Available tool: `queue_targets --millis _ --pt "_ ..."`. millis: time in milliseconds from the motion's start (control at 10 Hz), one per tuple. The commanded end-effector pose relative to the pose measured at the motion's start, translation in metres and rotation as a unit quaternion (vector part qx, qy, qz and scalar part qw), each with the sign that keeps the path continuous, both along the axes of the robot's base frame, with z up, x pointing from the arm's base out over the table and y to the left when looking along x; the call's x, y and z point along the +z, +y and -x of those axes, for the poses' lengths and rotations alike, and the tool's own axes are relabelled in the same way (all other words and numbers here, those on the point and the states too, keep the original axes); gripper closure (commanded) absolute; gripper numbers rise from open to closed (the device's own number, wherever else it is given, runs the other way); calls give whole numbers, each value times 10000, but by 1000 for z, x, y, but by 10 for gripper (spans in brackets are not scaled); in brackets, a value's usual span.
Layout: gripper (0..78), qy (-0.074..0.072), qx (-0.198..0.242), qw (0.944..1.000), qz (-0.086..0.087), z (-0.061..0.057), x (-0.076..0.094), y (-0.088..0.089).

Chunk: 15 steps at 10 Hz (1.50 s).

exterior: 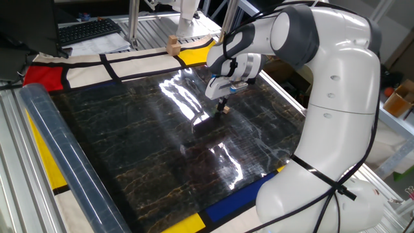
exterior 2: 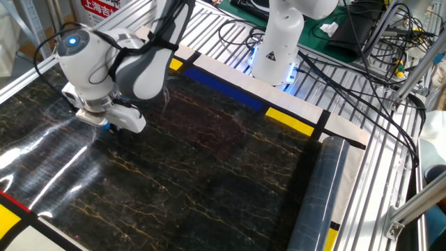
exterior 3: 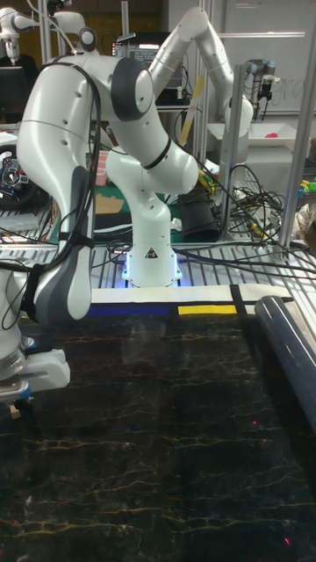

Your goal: Hold a small block with the gripper and sweep it from left to right on the table

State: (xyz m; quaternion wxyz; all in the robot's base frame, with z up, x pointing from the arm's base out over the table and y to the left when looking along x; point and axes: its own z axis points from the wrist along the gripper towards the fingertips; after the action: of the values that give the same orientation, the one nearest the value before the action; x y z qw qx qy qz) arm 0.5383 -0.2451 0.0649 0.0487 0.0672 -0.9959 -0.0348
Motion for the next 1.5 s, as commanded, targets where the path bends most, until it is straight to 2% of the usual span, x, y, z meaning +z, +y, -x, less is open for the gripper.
queue_targets --millis 100,400,700,1000,1300,1500 --pt "776 8 78 9999 89 -2 0 -3" --pt "776 5 199 9997 150 -3 -3 -11" --pt "776 0 197 9997 174 -3 -3 -12" --pt "776 -22 347 9988 336 -4 0 -13" --pt "776 -24 362 9987 354 -4 2 -13" --pt "776 -75 251 9991 325 -8 3 -13"
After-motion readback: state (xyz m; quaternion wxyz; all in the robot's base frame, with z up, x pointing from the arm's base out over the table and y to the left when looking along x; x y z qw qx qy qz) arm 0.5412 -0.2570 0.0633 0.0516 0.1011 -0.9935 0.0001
